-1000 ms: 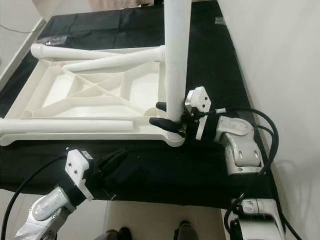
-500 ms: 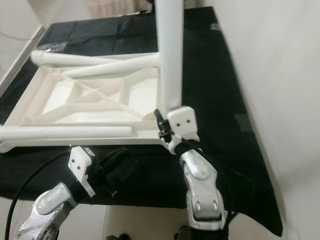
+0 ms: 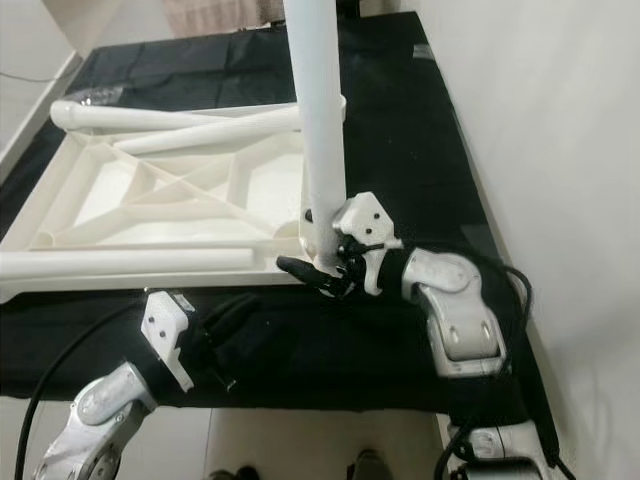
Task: Building children table
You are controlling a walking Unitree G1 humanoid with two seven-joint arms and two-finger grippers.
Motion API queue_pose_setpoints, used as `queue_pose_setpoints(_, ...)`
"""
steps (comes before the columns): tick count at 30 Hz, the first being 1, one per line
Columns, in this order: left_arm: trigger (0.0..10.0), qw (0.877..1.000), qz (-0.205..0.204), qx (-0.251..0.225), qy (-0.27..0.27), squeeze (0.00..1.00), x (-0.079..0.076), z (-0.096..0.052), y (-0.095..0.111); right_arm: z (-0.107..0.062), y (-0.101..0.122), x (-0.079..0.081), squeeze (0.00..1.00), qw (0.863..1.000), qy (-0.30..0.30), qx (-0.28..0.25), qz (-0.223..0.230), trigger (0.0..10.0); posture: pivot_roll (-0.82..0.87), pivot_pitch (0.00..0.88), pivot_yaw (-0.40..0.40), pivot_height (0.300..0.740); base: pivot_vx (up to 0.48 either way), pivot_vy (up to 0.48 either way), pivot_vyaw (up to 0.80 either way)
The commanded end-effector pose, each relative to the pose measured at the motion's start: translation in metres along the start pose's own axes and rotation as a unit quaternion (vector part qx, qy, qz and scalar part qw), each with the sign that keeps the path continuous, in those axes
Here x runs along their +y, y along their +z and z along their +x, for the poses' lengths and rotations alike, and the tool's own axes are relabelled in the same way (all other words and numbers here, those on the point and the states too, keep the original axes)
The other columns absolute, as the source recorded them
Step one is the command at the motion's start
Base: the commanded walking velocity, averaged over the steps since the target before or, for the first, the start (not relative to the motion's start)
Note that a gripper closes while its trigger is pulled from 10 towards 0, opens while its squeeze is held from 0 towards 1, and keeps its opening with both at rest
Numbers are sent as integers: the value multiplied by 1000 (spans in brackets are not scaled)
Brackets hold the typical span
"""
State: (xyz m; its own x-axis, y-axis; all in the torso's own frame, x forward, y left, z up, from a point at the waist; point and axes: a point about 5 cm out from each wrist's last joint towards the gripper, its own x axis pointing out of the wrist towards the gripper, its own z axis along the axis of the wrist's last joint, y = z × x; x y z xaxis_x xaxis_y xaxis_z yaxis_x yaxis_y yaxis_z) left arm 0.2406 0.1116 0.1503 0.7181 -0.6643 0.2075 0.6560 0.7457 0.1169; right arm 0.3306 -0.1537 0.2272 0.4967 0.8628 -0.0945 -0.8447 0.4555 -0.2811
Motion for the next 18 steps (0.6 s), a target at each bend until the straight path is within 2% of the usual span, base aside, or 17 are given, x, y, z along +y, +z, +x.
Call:
queue_pose_setpoints(1, 10000, 1000, -8, 10, 5, 0, -3, -6, -5, 4, -1, -7, 0, 999, 19, -22, 35, 10000, 59, 238, 88, 740, 0, 0, 0)
queue_pose_setpoints(3, 10000, 1000, -8, 9, 6, 0, -3, -6, -5, 5, 0, -10, 0, 999, 20, -26, 41, 10000, 59, 238, 88, 740, 0, 0, 0)
queue_pose_setpoints(4, 10000, 1000, -9, 9, 6, 0, -4, -6, -4, 5, 0, -12, 0, 998, 31, -28, 45, 0, 68, 250, 88, 740, 0, 0, 0)
queue_pose_setpoints(10, 10000, 1000, -15, 8, 5, 0, -6, -8, -3, 5, 0, -20, 0, 996, 74, -21, 50, 0, 75, 263, 82, 740, 0, 0, 0)
queue_pose_setpoints(14, 10000, 1000, -17, 6, 5, 0, -7, -8, -2, 3, -1, -23, 0, 996, 72, -22, 49, 0, 73, 267, 80, 740, 0, 0, 0)
queue_pose_setpoints(18, 10000, 1000, -18, 5, 6, 0, -7, -7, -1, -1, -7, -24, 0, 998, 36, -17, 42, 0, 61, 276, 72, 740, 0, 0, 0)
